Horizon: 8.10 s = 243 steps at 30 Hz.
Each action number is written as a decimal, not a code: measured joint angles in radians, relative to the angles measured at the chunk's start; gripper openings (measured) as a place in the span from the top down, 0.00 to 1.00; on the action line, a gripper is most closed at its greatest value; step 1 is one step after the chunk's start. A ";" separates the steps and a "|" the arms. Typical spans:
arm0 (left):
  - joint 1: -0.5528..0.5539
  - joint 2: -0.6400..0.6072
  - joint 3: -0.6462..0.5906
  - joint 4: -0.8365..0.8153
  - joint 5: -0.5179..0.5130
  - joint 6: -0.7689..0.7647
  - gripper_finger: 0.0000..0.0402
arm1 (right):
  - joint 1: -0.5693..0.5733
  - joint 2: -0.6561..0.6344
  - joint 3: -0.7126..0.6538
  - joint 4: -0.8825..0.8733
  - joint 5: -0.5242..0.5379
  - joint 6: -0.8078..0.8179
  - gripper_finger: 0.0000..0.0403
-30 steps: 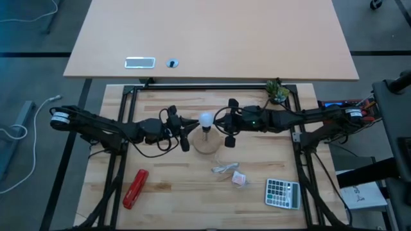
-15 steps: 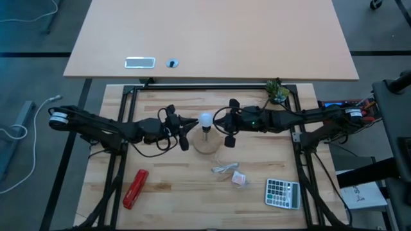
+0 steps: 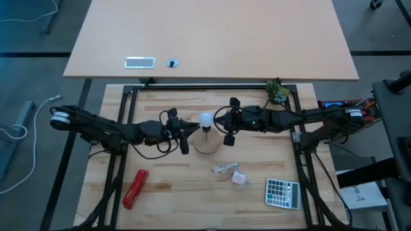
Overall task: Screw lightbulb
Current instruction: Insert the lightbulb into the lamp
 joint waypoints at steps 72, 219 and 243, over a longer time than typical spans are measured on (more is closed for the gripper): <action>0.011 0.023 0.000 0.050 -0.044 0.047 0.90 | 0.018 -0.002 0.000 -0.008 0.019 0.003 1.00; -0.011 0.037 0.032 -0.043 -0.114 0.029 0.90 | 0.040 -0.010 0.000 -0.034 0.028 -0.006 1.00; -0.047 0.004 0.031 0.011 -0.163 0.088 0.90 | 0.038 -0.010 0.000 0.011 0.044 -0.025 1.00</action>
